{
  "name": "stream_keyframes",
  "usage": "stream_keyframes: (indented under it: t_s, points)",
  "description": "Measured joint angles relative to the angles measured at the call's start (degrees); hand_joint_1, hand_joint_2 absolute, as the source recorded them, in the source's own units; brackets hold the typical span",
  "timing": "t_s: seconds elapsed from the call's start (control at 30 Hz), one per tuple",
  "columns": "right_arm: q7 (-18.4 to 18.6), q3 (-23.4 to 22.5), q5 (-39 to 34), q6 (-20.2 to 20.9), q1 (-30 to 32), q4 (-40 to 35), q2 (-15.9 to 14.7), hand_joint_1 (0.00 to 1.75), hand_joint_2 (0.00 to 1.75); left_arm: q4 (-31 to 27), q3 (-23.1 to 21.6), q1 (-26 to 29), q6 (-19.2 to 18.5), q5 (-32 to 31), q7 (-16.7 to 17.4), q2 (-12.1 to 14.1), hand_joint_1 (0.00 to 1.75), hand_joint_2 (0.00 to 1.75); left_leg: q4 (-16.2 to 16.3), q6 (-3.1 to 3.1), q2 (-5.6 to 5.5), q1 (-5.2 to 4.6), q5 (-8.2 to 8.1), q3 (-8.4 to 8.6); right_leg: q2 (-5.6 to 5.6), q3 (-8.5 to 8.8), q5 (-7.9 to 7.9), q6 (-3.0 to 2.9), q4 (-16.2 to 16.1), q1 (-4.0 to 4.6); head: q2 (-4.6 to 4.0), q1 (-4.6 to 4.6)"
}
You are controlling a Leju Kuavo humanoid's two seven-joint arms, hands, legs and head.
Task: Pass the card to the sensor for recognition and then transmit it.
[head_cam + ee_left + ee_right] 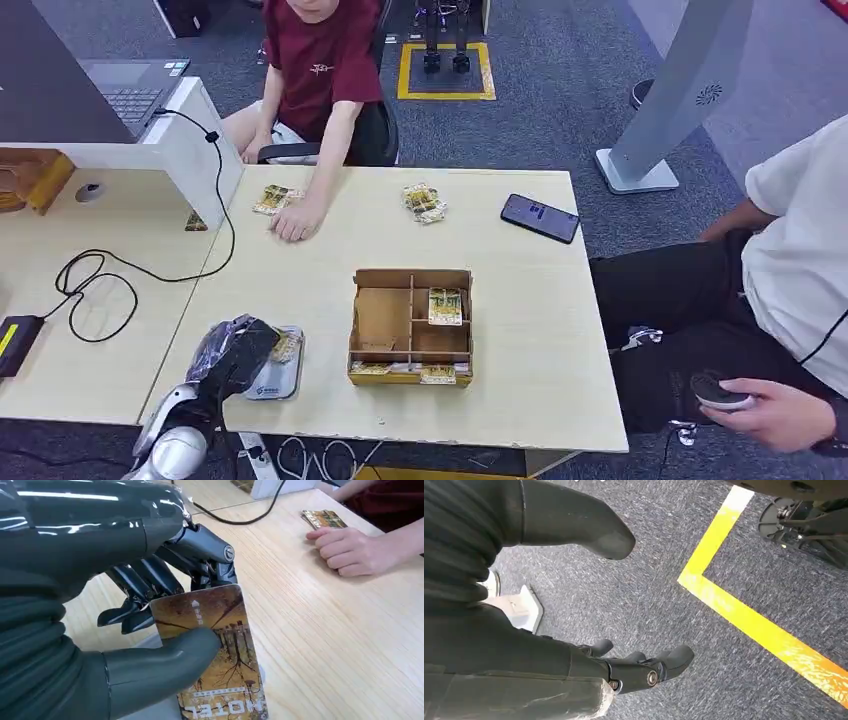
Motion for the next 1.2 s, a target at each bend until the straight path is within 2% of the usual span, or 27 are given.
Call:
stream_keyframes:
  t_s: [0.13, 0.43, 0.8, 1.2]
  points:
    - [0.0, 0.02, 0.04, -0.04, -0.01, 0.0, 0.0, 0.0, 1.75, 0.5, 0.02, -0.02, 0.81, -1.91, 0.02, 0.02, 1.75, 1.75, 0.0, 0.0, 0.0, 0.0, 0.0, 0.0, 0.0, 0.0, 0.0, 0.0, 0.01, 0.0, 0.0, 0.0]
    - [-0.28, 0.13, 0.42, -0.37, -0.02, 0.0, 0.02, 0.0, 1.75, 2.01, 0.87, 0.2, 4.35, -13.44, 1.79, -0.17, 1.75, 1.75, 0.0, 0.0, -0.01, 0.0, 0.0, 0.0, -0.01, 0.01, 0.0, 0.0, 0.01, 0.0, 0.0, 0.0]
    - [-0.7, 0.33, 0.42, -0.81, -0.05, 0.0, 0.0, 0.0, 1.75, 3.61, 1.9, 1.38, 4.74, -19.37, 2.99, -1.4, 1.75, 1.75, 0.0, 0.0, -0.02, 0.0, 0.0, 0.01, -0.03, 0.03, 0.0, 0.0, 0.01, 0.0, 0.0, 0.0]
    - [-0.7, 0.66, 0.42, -0.92, -0.3, 0.0, 0.0, 0.0, 1.75, 4.26, 2.69, 1.8, 4.55, -20.35, 2.99, -2.62, 1.75, 1.75, 0.0, 0.0, -0.03, 0.0, 0.0, 0.04, -0.04, 0.06, 0.0, 0.0, 0.02, 0.0, 0.0, 0.0]
